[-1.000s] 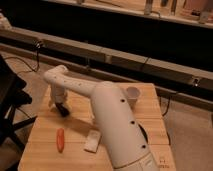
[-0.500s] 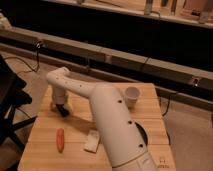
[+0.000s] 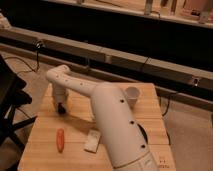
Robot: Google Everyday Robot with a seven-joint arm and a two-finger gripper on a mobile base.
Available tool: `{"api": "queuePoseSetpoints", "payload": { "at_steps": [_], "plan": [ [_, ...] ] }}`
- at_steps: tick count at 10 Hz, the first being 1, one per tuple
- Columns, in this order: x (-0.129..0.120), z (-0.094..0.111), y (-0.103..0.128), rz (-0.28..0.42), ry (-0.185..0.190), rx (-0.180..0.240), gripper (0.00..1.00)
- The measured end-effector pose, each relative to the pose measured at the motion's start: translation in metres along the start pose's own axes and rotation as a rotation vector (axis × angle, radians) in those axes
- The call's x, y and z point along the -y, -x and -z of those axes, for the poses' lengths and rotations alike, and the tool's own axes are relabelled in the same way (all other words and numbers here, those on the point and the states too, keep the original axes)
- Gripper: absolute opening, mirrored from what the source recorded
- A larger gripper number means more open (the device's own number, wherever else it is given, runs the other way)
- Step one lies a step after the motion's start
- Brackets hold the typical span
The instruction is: Place the eraser on the white sponge
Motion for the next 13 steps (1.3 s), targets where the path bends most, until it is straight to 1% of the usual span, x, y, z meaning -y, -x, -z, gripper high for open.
{"api": "queuePoseSetpoints", "payload": {
  "at_steps": [1,2,6,7,10,13],
  "plan": [
    [-0.001,-0.004,-0.002,-0.012,-0.001,0.003,0.09],
    [-0.001,-0.005,-0.003,-0.022,-0.005,0.004,0.04],
    [0.000,-0.003,-0.003,-0.020,-0.005,-0.003,0.04],
    [-0.002,0.000,-0.002,-0.018,-0.006,-0.001,0.04],
    [-0.011,0.032,0.004,-0.021,-0.021,-0.001,0.04],
    [-0.011,0.034,0.007,-0.014,-0.028,-0.005,0.04]
  ]
}}
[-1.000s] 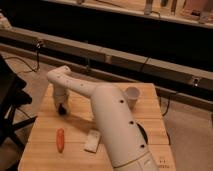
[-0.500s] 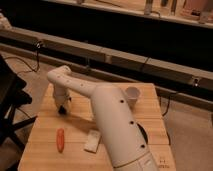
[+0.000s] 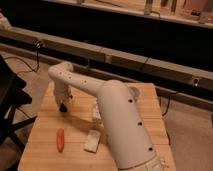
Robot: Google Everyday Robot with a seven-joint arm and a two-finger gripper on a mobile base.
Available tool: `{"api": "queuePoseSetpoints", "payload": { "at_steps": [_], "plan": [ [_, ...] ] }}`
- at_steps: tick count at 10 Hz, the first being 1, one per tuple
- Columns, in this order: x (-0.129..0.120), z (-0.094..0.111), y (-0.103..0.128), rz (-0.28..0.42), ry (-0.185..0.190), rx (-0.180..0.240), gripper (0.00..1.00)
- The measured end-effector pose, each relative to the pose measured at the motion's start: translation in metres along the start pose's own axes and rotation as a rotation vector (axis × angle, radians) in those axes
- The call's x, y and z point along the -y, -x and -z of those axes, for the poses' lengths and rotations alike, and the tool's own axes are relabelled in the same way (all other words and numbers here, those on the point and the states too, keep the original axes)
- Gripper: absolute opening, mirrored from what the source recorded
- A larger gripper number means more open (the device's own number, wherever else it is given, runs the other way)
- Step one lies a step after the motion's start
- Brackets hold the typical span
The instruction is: Place the eraser on the white sponge
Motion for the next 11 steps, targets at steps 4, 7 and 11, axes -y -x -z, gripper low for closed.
{"api": "queuePoseSetpoints", "payload": {
  "at_steps": [4,7,11],
  "plan": [
    [-0.013,0.041,0.012,0.013,-0.008,-0.014,0.04],
    [-0.015,0.045,0.013,0.021,-0.006,-0.015,0.04],
    [-0.031,0.067,0.026,0.028,-0.006,-0.014,0.04]
  ]
}}
